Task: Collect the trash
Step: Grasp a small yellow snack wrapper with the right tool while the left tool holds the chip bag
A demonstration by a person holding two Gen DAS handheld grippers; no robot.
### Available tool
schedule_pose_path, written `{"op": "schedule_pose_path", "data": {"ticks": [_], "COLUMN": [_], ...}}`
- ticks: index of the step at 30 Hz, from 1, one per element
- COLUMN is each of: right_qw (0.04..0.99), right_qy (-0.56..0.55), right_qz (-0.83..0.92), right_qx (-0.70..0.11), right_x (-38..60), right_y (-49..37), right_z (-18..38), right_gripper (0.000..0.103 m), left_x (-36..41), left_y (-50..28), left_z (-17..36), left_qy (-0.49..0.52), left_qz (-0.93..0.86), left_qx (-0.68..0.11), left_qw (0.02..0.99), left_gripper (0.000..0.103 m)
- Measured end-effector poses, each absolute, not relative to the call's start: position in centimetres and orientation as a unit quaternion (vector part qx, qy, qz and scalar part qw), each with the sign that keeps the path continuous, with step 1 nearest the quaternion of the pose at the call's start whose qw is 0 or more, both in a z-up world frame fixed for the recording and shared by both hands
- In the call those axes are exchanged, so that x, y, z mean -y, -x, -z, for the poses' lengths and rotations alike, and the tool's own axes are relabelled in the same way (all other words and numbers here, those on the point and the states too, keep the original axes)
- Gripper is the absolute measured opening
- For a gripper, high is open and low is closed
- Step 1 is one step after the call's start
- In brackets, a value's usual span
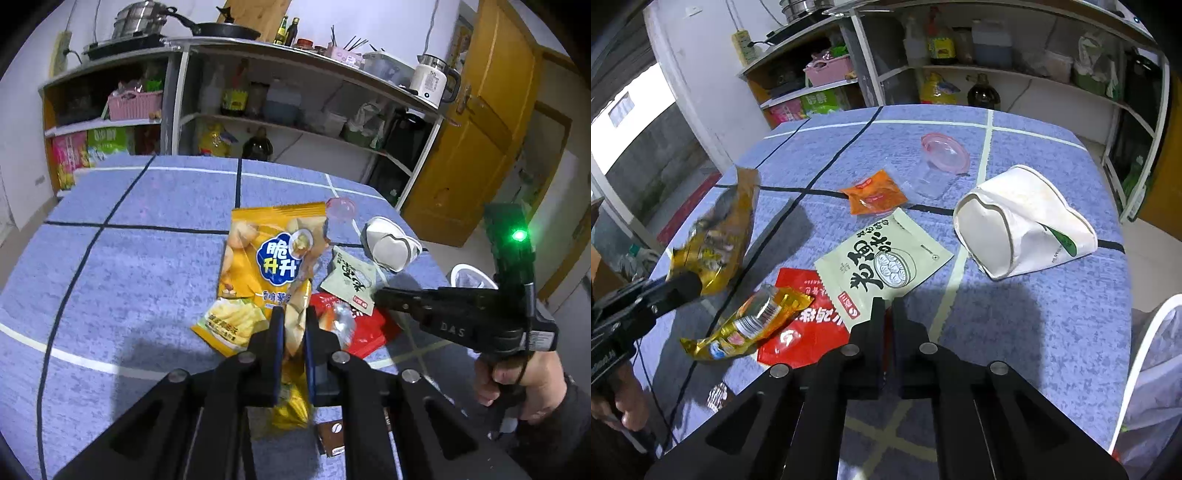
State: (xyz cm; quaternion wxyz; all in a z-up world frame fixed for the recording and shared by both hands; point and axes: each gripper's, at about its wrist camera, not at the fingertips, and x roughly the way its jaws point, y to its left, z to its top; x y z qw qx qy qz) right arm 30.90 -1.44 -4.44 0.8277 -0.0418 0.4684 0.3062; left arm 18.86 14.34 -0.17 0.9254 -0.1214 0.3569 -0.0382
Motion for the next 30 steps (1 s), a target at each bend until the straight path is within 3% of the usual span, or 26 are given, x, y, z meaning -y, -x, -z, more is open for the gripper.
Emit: {"op": "schedule_pose_path", "data": {"ticks": [9,13,15,19,21,27,28,29,30], "right_qw": [0.806,0.789,0.779,0.765,0.767,0.778,0.777,0.776,0.779], "right_qy": [0.031,0.008,-0.004,-0.025,-0.024,-0.013,-0.006,-0.003,0.002], "right_qz": [-0.37,-0.394,-0.402,-0.399,-0.383,-0.359,-0.362,-0.362,-0.359], "right_qx": [-0.46,-0.471,-0.481,-0.505,-0.513,-0.516,-0.515,-0.516,-0.515], "right_x": [1.1,0.4,-0.2,-0.9,-1.2,-2.6,-2.9,-3.2,-3.5], "right_y": [-28.7,-27.7,-27.4,-27.3,-27.7,-28.2,-27.9,-27.9,-27.7], "right_z": [3.0,2.6,2.4,3.1,3.8,4.7,4.8,4.9,5.0], "right_gripper": [0.003,0.008,0.012,0.036,0.037,0.033,0.014,0.006,0.006], "left_x": [-15.5,-16.5,-17.0,-17.7,-17.8,-17.9,-17.9,-17.9,-17.8], "left_y": [-18.0,-17.3,-17.0,-16.4,-16.2,-15.9,-15.9,-15.8,-15.8], "left_z": [-0.7,-1.2,-1.3,-1.4,-1.4,-1.4,-1.3,-1.3,-1.3], "left_qy": [0.124,0.131,0.134,0.141,0.143,0.142,0.143,0.143,0.143], "left_qz": [0.014,0.006,0.001,-0.001,0.001,0.007,0.008,0.008,0.009], "left_qx": [-0.338,-0.328,-0.325,-0.321,-0.32,-0.32,-0.321,-0.321,-0.322], "left_qw": [0.933,0.935,0.936,0.936,0.937,0.937,0.936,0.936,0.936], "left_gripper": [0.008,0.008,0.008,0.008,0.008,0.008,0.008,0.008,0.008]}}
